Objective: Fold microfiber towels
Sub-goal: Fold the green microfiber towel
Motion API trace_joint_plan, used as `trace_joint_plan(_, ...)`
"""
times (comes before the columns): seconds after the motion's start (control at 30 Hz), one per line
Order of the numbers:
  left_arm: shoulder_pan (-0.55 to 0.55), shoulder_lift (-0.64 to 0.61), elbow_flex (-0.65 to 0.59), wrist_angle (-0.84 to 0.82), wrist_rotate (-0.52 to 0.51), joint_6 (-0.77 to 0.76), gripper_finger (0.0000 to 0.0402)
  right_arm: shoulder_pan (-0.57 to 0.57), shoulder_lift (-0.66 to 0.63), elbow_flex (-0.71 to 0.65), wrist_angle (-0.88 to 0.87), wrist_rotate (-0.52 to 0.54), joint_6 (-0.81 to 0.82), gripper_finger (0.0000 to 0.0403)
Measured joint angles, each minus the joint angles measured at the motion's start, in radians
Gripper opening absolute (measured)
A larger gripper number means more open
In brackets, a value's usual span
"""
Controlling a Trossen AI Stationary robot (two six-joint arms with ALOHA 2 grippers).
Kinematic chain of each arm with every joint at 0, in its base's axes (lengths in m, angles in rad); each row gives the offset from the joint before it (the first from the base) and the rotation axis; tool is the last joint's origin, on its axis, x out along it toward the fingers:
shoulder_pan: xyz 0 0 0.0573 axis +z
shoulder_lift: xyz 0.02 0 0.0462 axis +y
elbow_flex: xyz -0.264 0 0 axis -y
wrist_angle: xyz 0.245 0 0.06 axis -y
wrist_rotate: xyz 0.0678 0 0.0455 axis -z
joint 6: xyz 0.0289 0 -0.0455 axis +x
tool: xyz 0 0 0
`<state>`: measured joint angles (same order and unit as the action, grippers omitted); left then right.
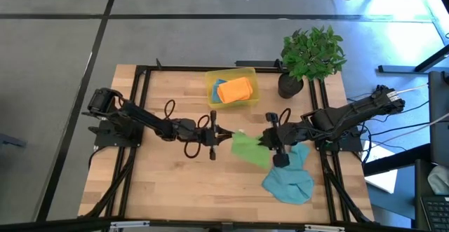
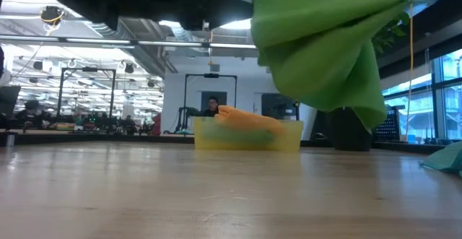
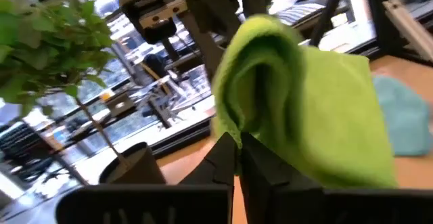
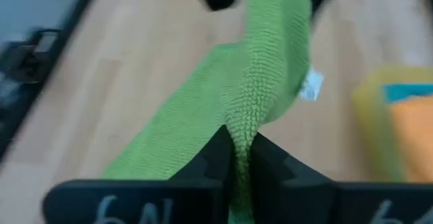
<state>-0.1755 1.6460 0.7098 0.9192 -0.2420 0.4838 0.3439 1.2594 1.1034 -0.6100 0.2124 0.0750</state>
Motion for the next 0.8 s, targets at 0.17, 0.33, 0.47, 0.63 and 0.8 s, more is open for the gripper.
trace_joint_plan(0.17,-0.031,-0.048,0.066,-0.18,-0.165,0.056,0.0001,-0.001,0.0,0.0,-0.043,0.109,0.029,0.008)
trace_joint_plan(0.33,-0.07,-0.116,0.195,-0.531,-0.37,0.061,0.0,-0.001,0.0,0.0,-0.082,0.218,0.048,0.0137)
trace_joint_plan(0.47,-0.106,-0.135,0.314,-0.781,-0.508,0.05,0.0,-0.001,0.0,0.0,-0.082,0.275,0.045,0.0175)
trace_joint_plan(0.63,-0.135,-0.136,0.434,-0.973,-0.541,0.085,0.0,-0.001,0.0,0.0,-0.066,0.291,0.042,0.0196)
trace_joint_plan(0.8,-0.176,-0.136,0.481,-1.043,-0.457,0.219,0.0,-0.001,0.0,0.0,-0.002,0.276,0.027,0.0197)
